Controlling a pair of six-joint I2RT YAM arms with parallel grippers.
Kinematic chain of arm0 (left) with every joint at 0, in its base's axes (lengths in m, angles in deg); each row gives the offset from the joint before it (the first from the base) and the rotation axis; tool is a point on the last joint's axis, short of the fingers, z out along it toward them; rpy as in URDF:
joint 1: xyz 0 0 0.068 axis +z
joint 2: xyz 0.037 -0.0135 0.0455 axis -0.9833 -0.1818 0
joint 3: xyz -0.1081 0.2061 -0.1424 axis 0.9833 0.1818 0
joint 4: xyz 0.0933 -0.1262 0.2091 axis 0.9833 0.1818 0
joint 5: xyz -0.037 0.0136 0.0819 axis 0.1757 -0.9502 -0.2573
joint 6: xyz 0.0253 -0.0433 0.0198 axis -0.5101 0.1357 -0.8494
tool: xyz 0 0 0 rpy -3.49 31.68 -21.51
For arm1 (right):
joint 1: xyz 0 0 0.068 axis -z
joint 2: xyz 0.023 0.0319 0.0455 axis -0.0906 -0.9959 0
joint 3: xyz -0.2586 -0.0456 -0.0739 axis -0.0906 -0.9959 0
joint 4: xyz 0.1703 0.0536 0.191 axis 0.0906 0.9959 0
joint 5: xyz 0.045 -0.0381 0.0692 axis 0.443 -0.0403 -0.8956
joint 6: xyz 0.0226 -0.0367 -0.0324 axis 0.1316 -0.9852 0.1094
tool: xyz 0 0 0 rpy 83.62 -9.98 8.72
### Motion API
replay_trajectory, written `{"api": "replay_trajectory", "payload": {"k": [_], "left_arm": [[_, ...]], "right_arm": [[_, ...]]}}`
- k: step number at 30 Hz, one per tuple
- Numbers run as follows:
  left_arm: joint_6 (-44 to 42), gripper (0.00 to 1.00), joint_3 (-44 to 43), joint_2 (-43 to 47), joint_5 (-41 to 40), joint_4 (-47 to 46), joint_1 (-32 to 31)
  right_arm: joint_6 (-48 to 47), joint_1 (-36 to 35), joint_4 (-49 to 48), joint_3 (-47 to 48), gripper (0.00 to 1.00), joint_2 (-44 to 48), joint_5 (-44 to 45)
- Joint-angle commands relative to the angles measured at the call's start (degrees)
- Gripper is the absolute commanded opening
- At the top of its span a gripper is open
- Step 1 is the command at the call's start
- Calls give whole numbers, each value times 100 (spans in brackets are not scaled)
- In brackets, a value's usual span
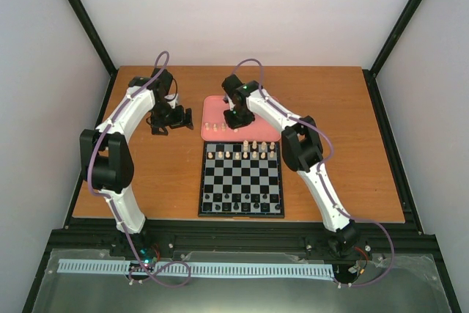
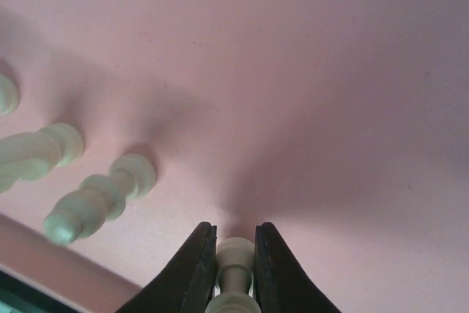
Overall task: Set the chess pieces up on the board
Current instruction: Pick up the chess piece from the storage box, then place the chess piece on the chessboard.
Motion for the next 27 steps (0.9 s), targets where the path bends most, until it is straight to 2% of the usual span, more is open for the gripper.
{"api": "replay_trajectory", "payload": {"k": [1, 8, 16, 20, 27], "left_arm": [[28, 100, -139, 80, 32, -30, -15], [39, 100, -156, 95, 48, -41, -15], [38, 100, -139, 139, 78, -47, -10], [34, 100, -131, 149, 69, -53, -15], [39, 100, -104, 165, 42, -47, -11]], "right_arm": [[-3, -134, 224, -27, 13, 664, 114], [1, -462, 397, -560, 14, 1349, 115], [95, -565, 134, -1927, 14, 2008, 104], [26, -586, -89, -2297, 14, 2109, 122], [21, -591, -242, -2410, 14, 2018, 78]]}}
